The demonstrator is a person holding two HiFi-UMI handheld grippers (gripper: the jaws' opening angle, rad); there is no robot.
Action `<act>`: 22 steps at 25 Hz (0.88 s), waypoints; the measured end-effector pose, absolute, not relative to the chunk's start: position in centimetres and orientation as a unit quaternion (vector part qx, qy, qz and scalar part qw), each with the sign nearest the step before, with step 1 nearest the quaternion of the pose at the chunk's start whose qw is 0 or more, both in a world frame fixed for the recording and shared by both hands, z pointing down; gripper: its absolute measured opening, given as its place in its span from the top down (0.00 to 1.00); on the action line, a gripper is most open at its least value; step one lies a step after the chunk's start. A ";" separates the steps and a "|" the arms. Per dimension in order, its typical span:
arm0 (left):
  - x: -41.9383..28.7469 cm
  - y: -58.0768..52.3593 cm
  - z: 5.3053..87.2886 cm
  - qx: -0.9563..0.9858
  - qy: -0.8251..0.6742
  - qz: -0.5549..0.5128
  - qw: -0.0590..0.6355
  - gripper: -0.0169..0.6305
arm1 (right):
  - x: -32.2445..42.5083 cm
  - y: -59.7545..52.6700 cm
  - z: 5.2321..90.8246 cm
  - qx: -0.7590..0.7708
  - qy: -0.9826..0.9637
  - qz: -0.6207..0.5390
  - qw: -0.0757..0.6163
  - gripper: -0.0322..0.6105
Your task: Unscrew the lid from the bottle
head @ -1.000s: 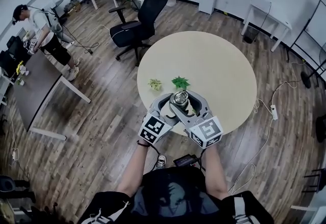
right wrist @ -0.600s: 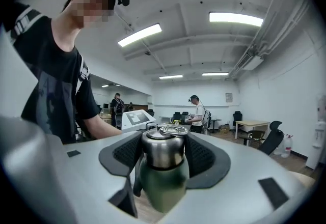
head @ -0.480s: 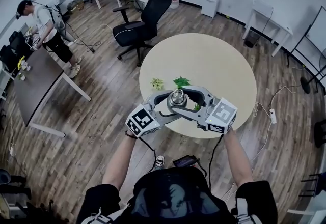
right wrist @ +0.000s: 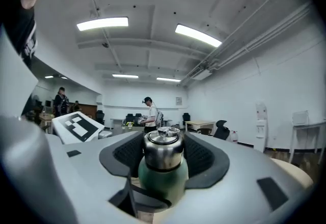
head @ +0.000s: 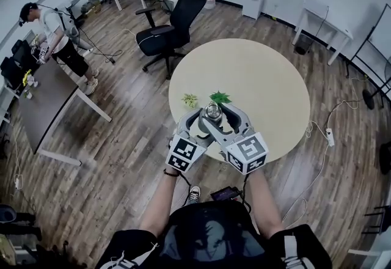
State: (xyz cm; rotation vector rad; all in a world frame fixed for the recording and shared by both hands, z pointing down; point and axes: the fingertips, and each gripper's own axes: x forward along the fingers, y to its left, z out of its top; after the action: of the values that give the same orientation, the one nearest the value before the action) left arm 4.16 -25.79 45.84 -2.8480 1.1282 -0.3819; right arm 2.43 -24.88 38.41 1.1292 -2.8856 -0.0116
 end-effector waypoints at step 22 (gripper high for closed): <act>3.1 -26.4 44.5 -0.904 0.406 -0.122 0.053 0.42 | 1.5 -26.3 37.2 0.415 -0.910 0.006 0.019 0.53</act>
State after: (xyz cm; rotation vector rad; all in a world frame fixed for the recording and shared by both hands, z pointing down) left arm 3.10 -26.40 44.55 -2.7487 1.2350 -0.3694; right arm 1.51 -26.26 37.25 1.2883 -2.8244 0.0187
